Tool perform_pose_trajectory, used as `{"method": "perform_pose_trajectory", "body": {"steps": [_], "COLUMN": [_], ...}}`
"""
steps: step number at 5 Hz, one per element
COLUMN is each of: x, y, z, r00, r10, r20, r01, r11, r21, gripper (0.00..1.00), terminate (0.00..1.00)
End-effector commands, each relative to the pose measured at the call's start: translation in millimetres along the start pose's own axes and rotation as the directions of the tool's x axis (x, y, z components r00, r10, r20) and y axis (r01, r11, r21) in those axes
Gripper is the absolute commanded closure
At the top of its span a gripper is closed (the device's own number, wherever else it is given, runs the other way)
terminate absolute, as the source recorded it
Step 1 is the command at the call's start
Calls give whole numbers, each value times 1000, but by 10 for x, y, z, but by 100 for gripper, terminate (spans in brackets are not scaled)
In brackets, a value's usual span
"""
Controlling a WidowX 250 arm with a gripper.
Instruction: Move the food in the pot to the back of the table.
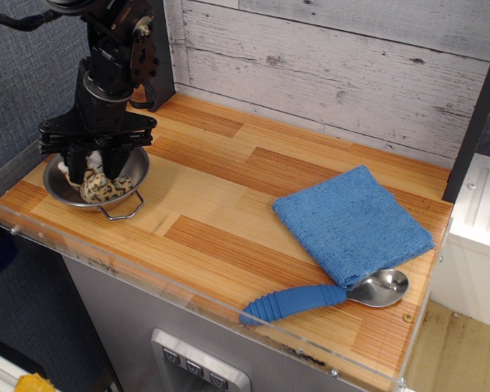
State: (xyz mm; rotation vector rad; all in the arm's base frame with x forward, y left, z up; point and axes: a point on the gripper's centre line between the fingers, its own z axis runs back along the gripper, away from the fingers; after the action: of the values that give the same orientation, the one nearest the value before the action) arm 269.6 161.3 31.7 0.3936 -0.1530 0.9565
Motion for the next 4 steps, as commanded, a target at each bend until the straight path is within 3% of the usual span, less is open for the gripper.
{"method": "perform_pose_trajectory", "body": {"steps": [1, 4], "x": [-65, 21], "y": [23, 121], "z": [346, 1038], "r00": [998, 982], "r10": [3, 26], "r20": [69, 188], "r01": [1, 5], "r11": [998, 987], "r21": [-64, -160], "gripper": [100, 100], "terminate": [0, 0]}}
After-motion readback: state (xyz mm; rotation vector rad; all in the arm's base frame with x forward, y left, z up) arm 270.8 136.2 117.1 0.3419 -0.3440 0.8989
